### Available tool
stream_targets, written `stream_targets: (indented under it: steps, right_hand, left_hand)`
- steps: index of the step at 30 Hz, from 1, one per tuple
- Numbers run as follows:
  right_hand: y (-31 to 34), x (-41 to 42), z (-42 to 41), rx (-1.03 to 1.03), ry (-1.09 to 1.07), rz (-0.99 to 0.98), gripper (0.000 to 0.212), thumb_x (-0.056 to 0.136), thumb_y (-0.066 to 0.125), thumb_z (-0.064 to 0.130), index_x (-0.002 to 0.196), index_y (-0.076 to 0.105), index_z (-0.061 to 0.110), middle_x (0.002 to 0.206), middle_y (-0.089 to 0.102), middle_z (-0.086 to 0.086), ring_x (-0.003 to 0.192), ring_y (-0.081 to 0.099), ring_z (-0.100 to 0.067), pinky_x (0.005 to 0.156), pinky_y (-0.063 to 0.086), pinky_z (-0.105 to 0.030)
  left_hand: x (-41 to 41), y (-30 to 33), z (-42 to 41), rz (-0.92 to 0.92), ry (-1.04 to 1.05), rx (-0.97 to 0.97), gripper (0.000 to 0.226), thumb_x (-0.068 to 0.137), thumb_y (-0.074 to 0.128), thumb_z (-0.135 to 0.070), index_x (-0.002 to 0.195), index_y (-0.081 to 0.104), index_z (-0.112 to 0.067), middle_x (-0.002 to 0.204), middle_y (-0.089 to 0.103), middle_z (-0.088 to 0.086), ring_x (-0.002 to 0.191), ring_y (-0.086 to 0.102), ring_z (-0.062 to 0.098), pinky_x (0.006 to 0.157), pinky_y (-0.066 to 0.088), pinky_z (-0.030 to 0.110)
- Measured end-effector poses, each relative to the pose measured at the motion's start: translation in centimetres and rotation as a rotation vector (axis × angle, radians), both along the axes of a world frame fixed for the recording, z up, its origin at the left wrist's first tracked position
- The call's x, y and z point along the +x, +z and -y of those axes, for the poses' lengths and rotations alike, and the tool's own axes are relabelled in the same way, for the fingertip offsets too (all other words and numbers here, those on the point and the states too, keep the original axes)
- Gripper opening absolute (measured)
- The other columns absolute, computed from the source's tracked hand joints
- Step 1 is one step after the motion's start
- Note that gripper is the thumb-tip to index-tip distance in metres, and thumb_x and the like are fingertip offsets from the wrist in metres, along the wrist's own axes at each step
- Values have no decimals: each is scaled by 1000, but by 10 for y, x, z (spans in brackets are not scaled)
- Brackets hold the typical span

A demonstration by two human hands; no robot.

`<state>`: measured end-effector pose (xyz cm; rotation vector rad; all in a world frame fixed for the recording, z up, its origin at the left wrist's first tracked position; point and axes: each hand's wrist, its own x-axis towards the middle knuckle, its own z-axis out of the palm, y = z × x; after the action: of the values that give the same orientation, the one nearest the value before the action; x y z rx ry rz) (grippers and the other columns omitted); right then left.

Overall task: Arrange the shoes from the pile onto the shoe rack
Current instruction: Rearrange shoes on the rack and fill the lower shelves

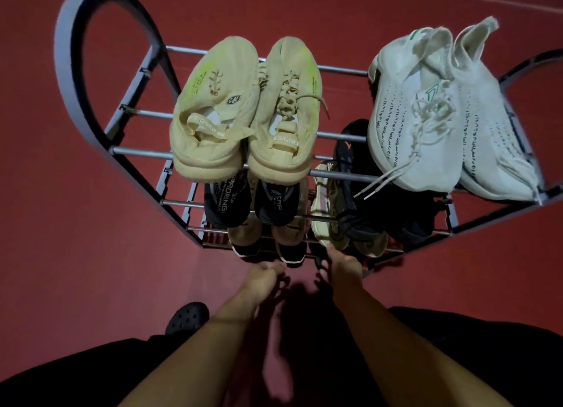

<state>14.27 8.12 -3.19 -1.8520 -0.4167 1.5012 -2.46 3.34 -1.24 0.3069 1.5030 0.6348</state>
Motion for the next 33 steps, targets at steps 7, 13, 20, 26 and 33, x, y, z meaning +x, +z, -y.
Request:
stream_targets:
  steps: [7,13,20,26,33]
  right_hand:
    - [-5,62,3,6,-195,-24,36,84,69,35,101,62,4,90,69,-15,79,69,-29,71,52,-43]
    - [-12,94,-10,-41,-115,-162,23,95,61,22,98,64,-1,76,72,-7,63,68,-18,71,53,-38]
    - [-20,105,-17,-52,89,-386,36,69,82,21,74,47,17,63,44,-2,52,51,-16,56,36,-32]
    - [-8,99,28,-216,168,-216,28,94,57,26,107,68,5,96,71,-14,80,67,-28,61,50,-30]
    - [5,98,54,-262,119,13,46,74,74,27,109,66,-2,92,72,-17,83,68,-32,78,55,-40]
  left_hand:
    - [65,3,-40,156,103,82,37,97,62,-34,66,49,-19,59,45,4,52,46,15,64,36,31]
    - [106,-14,-68,153,50,-14,37,89,74,-32,66,54,-10,55,49,8,39,45,16,46,38,22]
    - [109,-22,-81,100,-46,-55,21,87,72,-11,69,63,-6,55,59,9,39,54,14,38,41,16]
    - [88,-8,-47,262,-251,-98,46,107,42,-24,62,40,-13,45,33,0,28,28,9,28,23,19]
    - [85,2,2,329,-343,-114,50,100,53,-33,52,40,-22,43,29,-4,33,21,10,51,12,32]
